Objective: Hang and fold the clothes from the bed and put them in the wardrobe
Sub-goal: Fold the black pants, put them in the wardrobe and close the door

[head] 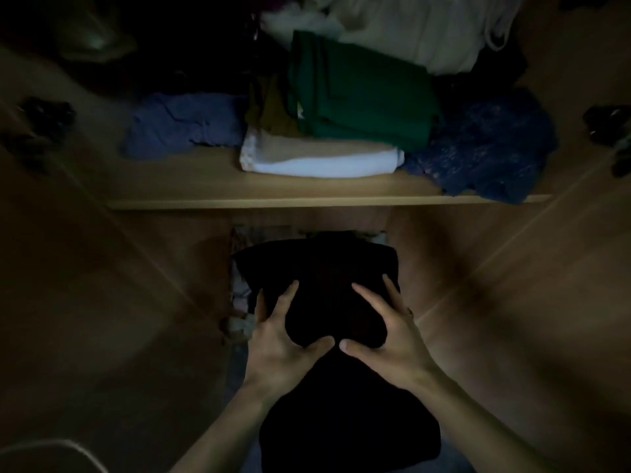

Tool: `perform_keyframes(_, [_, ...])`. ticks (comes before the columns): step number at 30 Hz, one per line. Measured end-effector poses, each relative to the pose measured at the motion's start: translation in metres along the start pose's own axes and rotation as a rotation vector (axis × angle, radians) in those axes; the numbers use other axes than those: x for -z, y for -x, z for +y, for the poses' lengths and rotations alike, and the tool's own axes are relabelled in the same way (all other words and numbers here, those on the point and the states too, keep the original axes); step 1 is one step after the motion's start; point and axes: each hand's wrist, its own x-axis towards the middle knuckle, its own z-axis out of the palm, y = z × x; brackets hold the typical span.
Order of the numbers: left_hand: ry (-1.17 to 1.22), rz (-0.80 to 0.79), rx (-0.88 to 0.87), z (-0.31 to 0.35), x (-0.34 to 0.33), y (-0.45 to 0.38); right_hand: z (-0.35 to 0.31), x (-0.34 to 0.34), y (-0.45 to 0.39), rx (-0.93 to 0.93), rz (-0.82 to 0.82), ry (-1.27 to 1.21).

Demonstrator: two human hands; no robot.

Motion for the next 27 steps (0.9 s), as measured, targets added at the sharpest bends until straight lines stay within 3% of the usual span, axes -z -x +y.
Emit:
perform_keyframes(7, [-0.008,0.039,-0.054,-0.090,-0.087,-0.096,0.117,-0.059,-0.090,0.034,0.059,-0.045])
perform_keyframes(15, [-0.010,0.147,-0.141,-0.236,-0.167,-0.195,0.257,-0.178,-0.202,0.157,0.095,-0.147])
perform_keyframes(21, [0.004,0.212,-0.217,-0.328,-0.217,-0.249,0.330,-0.240,-0.262,0.237,0.115,-0.128])
perform_keyframes(27, [0.058,0.241,-0.282,-0.380,-0.275,-0.282,0.395,-0.265,-0.289,0.241,0.136,-0.093])
